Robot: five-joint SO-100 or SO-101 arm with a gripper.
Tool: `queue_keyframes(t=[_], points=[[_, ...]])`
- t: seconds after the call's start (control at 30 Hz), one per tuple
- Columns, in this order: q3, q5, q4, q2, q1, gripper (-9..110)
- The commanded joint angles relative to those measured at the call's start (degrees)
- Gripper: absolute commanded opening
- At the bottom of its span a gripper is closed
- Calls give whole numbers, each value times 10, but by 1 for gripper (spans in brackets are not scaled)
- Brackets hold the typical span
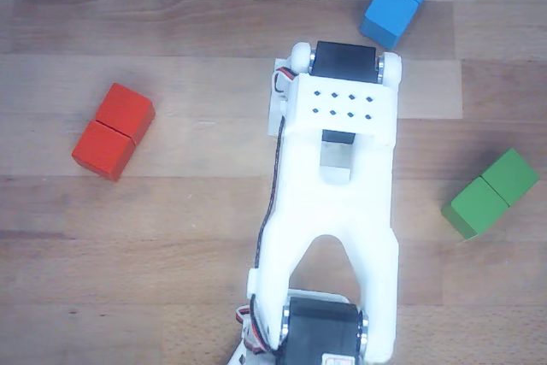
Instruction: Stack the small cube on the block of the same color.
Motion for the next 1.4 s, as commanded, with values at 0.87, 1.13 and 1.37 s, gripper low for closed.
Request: queue_keyframes(t=[0.87,1.13,1.37], points=[[-53,-3,-67,-57,10,28],[-48,3,-67,-57,10,28],[-48,4,-68,-57,10,15]])
